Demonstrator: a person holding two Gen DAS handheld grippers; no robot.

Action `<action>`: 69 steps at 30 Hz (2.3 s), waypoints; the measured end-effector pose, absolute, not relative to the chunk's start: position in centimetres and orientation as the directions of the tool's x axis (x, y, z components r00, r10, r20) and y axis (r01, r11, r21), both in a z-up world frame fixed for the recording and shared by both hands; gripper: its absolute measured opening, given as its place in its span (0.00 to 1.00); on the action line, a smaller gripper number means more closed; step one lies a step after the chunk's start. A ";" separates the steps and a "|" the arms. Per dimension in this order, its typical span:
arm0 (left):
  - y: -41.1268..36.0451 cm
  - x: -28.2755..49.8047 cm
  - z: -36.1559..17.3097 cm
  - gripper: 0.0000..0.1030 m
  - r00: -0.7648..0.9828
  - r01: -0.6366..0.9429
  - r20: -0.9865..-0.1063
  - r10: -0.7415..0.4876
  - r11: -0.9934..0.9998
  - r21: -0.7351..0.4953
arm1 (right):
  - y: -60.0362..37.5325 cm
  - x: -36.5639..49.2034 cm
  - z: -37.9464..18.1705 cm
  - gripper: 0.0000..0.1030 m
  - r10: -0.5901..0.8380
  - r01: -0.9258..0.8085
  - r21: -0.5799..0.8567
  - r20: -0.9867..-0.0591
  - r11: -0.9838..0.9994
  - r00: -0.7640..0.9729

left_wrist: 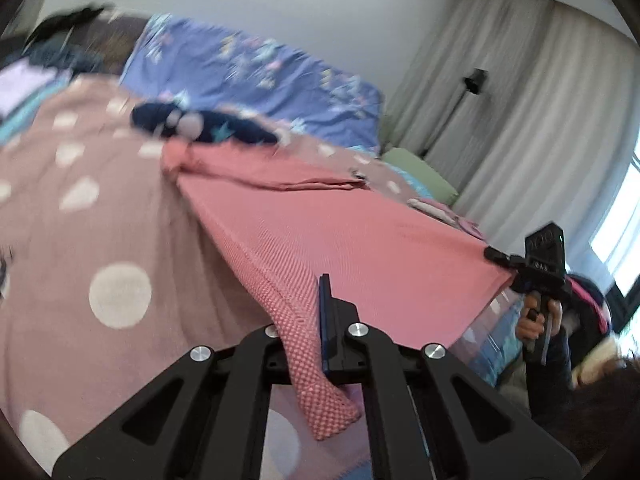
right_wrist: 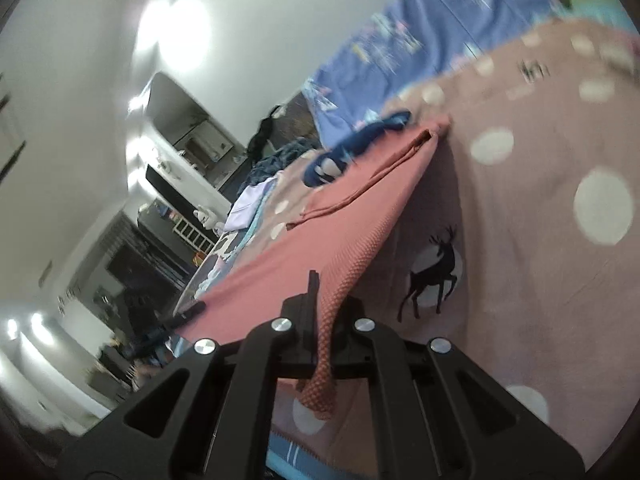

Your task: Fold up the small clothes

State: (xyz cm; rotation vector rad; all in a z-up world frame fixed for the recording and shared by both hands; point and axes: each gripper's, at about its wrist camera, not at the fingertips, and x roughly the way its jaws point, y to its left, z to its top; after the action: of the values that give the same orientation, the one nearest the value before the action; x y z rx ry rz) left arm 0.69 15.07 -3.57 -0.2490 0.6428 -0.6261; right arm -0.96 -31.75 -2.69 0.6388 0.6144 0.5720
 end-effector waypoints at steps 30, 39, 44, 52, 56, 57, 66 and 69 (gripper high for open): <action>12.4 4.7 -4.3 0.03 0.722 0.334 -0.533 -0.442 0.896 -0.292 | -29.3 2.2 -2.2 0.05 0.380 -0.154 0.466 -0.442 0.871 0.813; 11.5 11.4 -3.3 0.03 0.741 0.333 -0.537 -0.404 0.915 -0.228 | -29.5 10.4 -2.1 0.06 0.361 -0.149 0.436 -0.457 0.887 0.813; 10.8 17.3 -3.9 0.04 0.736 0.327 -0.566 -0.372 0.927 -0.184 | -30.1 16.6 -4.0 0.06 0.367 -0.116 0.467 -0.492 0.876 0.789; 11.6 25.6 -13.1 0.09 0.635 0.220 -0.716 -0.290 0.956 -0.193 | -29.7 24.0 -10.9 0.10 0.355 -0.036 0.462 -0.626 0.886 0.695; 13.2 25.5 -13.4 0.14 0.637 0.220 -0.682 -0.359 0.933 -0.285 | -30.0 24.3 -12.9 0.10 0.370 -0.028 0.475 -0.645 0.880 0.669; 13.3 25.4 -13.4 0.18 0.635 0.224 -0.682 -0.363 0.931 -0.288 | -30.0 24.2 -12.7 0.10 0.376 -0.030 0.481 -0.642 0.876 0.668; 12.9 22.0 -12.0 0.33 0.599 0.288 -0.677 -0.428 0.904 -0.316 | -30.4 20.3 -11.0 0.29 0.383 -0.061 0.465 -0.639 0.883 0.667; 12.6 21.4 -12.2 0.13 0.571 0.306 -0.693 -0.440 0.897 -0.318 | -30.5 19.5 -11.0 0.05 0.400 -0.069 0.477 -0.639 0.876 0.657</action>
State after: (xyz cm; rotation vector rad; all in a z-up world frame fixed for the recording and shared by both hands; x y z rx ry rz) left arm 21.42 12.60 -12.21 -0.1693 0.8583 -0.4404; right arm 19.48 -30.50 -10.99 0.4382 0.8166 0.2758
